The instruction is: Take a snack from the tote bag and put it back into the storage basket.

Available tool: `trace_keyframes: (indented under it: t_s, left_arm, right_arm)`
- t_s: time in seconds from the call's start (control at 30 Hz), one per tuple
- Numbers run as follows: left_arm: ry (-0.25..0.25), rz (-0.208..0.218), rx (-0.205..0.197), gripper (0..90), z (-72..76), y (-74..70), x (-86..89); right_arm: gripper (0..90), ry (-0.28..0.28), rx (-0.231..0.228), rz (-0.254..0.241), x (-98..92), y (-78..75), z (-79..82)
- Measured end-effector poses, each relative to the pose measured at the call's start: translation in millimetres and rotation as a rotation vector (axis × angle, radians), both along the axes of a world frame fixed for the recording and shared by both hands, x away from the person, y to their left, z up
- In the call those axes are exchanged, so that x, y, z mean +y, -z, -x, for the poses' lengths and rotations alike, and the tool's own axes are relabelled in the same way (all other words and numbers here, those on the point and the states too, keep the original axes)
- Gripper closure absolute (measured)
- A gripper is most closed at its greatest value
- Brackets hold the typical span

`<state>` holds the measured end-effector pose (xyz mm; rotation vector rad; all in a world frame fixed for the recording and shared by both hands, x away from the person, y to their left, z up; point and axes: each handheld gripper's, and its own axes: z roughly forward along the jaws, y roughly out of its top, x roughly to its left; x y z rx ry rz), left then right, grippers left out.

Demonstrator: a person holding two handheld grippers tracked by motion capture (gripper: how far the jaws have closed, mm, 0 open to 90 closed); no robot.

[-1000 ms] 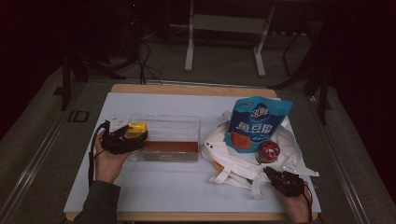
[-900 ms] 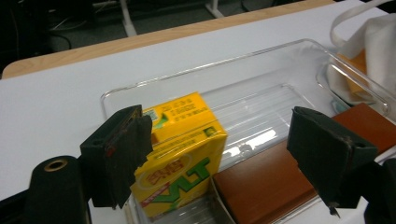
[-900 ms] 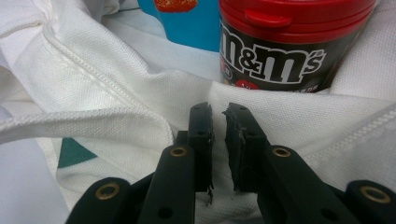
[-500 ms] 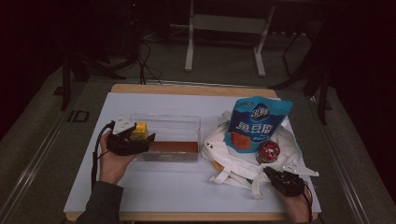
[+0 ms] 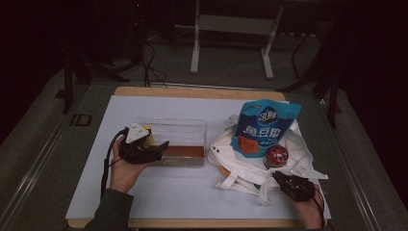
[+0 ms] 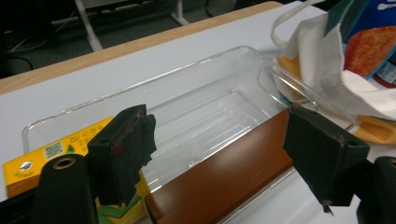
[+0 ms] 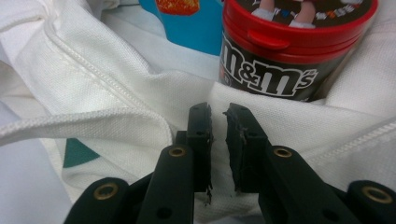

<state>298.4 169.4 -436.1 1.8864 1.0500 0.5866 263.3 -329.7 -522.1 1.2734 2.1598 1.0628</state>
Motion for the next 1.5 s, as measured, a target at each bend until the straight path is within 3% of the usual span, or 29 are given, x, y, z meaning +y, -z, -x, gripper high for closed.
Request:
trace_keyframes:
  t_s: [0.27,0.6,0.97,1.13,1.33,1.5]
  left_arm:
    - [0.041,-0.014,0.007,25.9,2.8,1.0,-6.7]
    - [0.083,0.007,-0.004,29.5,5.9,6.4,-14.8]
    - [0.121,0.022,-0.011,38.0,12.9,15.8,-23.2]
    - [0.134,0.021,-0.025,42.4,17.5,21.0,-26.3]
    - [0.171,0.004,-0.017,46.1,20.5,25.7,-33.5]
    - [0.19,0.013,-0.017,46.7,25.2,31.4,-40.8]
  right_arm:
    - [77.7,-0.009,-0.022,-0.014,-2.5,-16.2,5.8]
    - [75.5,-0.024,-0.021,-0.042,-7.5,-31.0,7.2]
    - [75.0,-0.021,-0.048,-0.037,-4.6,-47.8,-2.4]
    - [70.0,-0.01,-0.054,-0.032,-4.6,-51.9,-6.7]
    - [61.7,-0.005,-0.065,-0.062,-8.6,-58.5,-12.9]
    - [57.0,-0.003,-0.062,-0.084,-11.3,-62.4,-18.6]
